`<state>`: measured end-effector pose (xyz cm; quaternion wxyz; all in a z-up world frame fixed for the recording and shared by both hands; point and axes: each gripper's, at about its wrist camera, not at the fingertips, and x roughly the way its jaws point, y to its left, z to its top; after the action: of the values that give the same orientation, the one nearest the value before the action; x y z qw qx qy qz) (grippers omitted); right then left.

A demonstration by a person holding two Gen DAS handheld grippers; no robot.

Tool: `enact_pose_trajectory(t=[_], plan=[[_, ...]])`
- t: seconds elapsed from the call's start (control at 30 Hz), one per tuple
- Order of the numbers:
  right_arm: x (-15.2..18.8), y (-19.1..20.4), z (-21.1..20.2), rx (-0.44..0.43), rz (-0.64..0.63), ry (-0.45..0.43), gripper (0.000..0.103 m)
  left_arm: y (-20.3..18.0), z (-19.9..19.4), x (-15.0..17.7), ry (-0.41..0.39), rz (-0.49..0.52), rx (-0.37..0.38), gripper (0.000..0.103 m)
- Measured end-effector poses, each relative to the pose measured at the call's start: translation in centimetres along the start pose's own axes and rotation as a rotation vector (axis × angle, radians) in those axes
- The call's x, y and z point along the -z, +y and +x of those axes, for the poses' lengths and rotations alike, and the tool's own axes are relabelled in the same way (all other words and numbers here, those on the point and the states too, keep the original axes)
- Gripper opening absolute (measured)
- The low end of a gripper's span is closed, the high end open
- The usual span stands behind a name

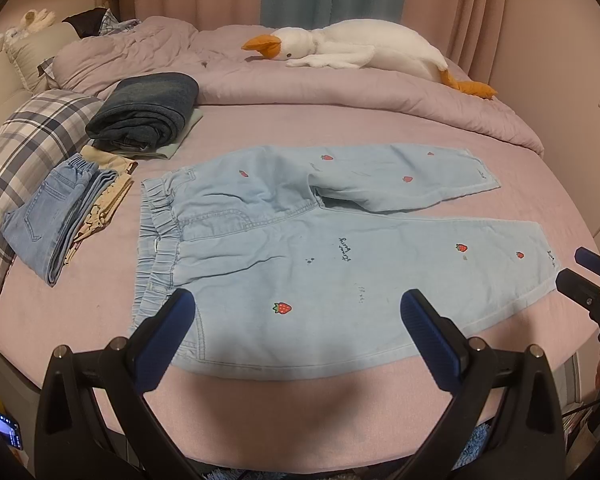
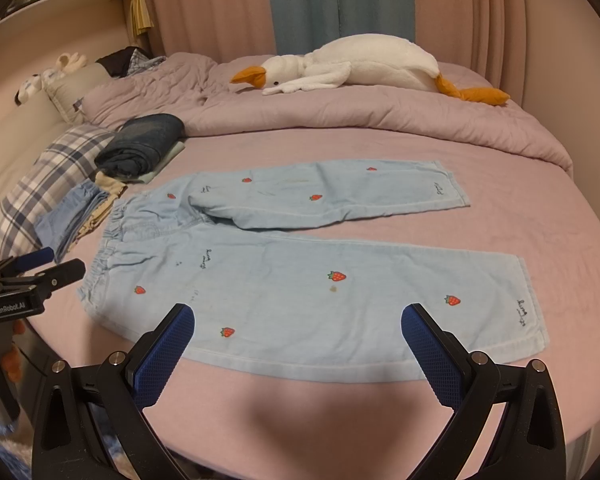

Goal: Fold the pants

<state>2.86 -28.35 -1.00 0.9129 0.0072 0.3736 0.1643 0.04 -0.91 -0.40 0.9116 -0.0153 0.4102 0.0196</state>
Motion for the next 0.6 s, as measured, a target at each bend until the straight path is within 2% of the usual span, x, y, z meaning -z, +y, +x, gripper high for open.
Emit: enact_pose_trajectory(t=[0.23,0.43,0.6], plan=[[0.1,-0.4,-0.1,0.002,0.000,0.000,0.103,-0.1,0.0,0.0,-0.020,0.000,0.002,0.103],[0.0,0.0,0.0,0.002,0.000,-0.002,0.103,0.1,0.4,0.1,-0.061,-0.020,0.040,0.103],[0.0,0.1,0.1,0.006,-0.005,-0.012,0.103,1.8,2.6,0.6,-0.083,-0.118,0.069,0.102]])
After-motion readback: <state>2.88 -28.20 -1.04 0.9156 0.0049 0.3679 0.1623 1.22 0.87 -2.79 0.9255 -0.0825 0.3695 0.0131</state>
